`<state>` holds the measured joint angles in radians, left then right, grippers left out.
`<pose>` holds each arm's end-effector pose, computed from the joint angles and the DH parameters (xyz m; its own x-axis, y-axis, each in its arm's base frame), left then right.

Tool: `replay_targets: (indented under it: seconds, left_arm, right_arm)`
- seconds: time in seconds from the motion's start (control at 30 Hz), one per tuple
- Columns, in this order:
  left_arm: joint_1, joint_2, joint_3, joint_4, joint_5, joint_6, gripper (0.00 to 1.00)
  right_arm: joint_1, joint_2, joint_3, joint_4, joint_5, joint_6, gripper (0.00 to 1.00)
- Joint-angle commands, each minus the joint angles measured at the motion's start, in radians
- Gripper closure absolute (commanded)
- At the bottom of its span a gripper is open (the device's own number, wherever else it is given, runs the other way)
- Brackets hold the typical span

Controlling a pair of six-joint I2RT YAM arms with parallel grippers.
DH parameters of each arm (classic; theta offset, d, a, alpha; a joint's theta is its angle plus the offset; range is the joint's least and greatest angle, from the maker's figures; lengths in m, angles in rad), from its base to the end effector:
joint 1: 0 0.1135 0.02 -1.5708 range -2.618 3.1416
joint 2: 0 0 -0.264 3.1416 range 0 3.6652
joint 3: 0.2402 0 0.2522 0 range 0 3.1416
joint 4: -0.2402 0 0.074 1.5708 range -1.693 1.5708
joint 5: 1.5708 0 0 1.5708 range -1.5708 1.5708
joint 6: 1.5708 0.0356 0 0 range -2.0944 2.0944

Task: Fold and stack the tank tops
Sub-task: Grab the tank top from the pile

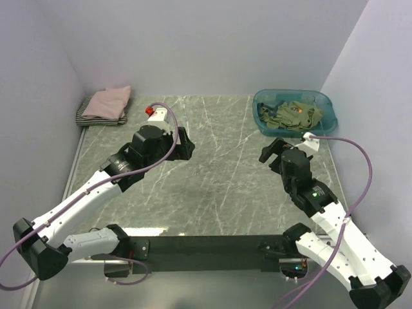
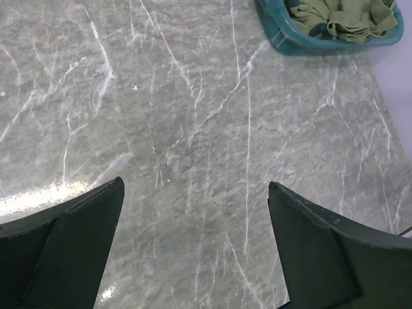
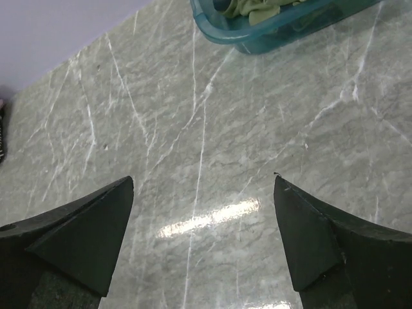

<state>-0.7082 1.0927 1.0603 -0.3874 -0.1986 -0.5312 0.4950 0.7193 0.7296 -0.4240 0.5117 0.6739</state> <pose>0.1905 -0.1539 0.3555 -0.5206 -0.2080 -0.8281 0.2750 0.8773 -0.3932 0.1508 0.0616 0.3077 -0.2887 0.4625 -0.8383 0.2054 0.8851 0.4176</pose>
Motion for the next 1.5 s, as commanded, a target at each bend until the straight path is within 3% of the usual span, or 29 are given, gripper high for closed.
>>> replay_targets:
  seconds: [0.0,0.03,0.2,0.23,0.37,0.53,0.73,0.83,1.23,1.47]
  left_arm:
    - [-0.004,-0.014,0.032,-0.007,0.014,0.025,0.0]
    - [-0.004,-0.016,0.043,-0.01,0.014,0.027,0.0]
    - [-0.004,0.012,0.092,-0.047,-0.008,0.039,0.0]
    - [-0.002,0.019,0.114,-0.068,-0.007,0.04,0.01]
    - [0.001,0.059,0.159,-0.123,-0.022,0.036,0.0]
    - [0.062,0.088,0.162,-0.119,0.034,0.002,0.01]
    - [0.108,0.088,0.142,-0.08,0.108,-0.024,0.01]
    - [0.116,0.114,0.158,-0.105,0.117,-0.012,0.01]
    - [0.15,0.138,0.106,-0.059,0.169,-0.004,0.0]
    - [0.162,0.133,0.093,-0.051,0.203,0.005,0.0]
  right_arm:
    - [-0.003,-0.011,0.073,-0.018,0.031,-0.013,0.04]
    - [-0.004,0.006,0.083,-0.025,0.034,-0.017,0.0]
    - [-0.027,0.185,0.262,-0.025,0.045,-0.126,0.0]
    - [-0.097,0.234,0.31,-0.036,-0.022,-0.143,0.0]
    - [-0.298,0.548,0.573,0.007,-0.165,-0.184,0.03]
    - [-0.436,0.99,0.885,-0.087,-0.193,-0.169,0.11]
    - [-0.544,1.285,1.123,-0.137,-0.187,-0.137,0.13]
    - [-0.558,1.33,1.185,-0.171,-0.133,-0.135,0.14]
    - [-0.549,1.036,0.835,0.002,-0.007,-0.186,0.14]
    - [-0.602,1.095,0.846,-0.022,0.034,-0.215,0.13]
